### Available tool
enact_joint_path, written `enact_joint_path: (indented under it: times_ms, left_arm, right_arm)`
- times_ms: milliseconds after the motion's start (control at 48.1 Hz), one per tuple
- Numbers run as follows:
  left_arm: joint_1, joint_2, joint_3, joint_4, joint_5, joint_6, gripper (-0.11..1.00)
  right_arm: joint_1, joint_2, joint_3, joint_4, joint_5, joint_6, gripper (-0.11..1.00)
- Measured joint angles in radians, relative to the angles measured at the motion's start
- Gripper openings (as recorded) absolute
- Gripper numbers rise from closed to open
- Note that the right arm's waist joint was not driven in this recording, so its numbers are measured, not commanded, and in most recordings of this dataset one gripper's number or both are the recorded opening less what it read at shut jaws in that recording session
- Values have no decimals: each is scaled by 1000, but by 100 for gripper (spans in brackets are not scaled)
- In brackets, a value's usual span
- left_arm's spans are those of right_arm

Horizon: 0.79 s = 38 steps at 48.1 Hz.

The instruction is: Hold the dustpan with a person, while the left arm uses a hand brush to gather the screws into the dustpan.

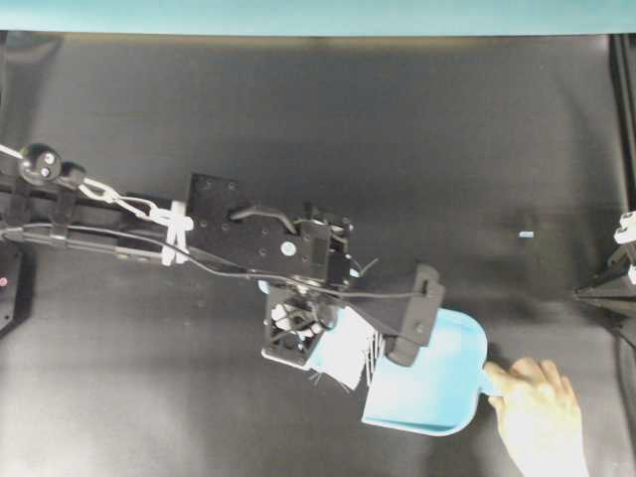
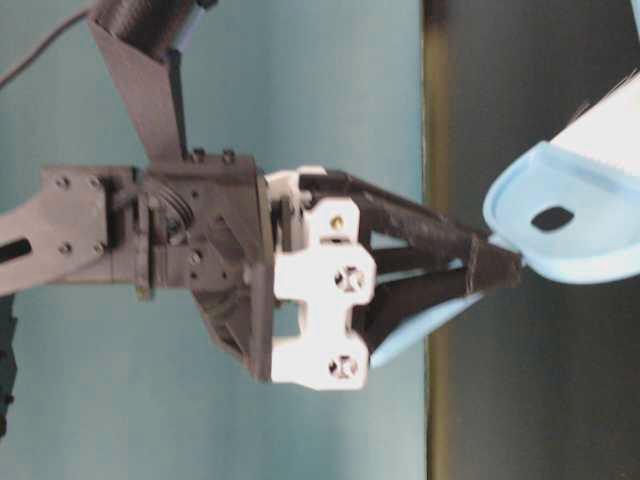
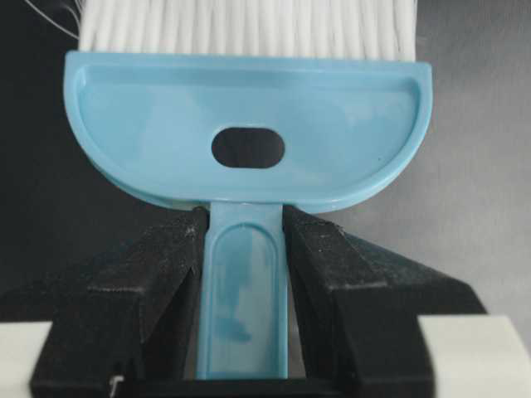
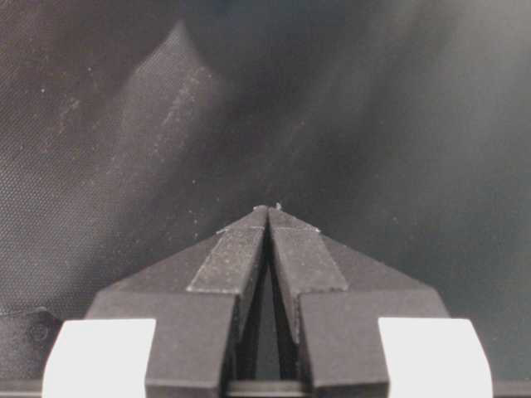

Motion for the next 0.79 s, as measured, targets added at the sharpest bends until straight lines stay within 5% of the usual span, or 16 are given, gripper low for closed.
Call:
enact_joint_path:
  times_ms: [790]
  left_arm:
    - [-25, 193, -416, 2, 52, -3, 31]
  right_arm:
    - [0, -3, 0, 0, 5, 0, 0]
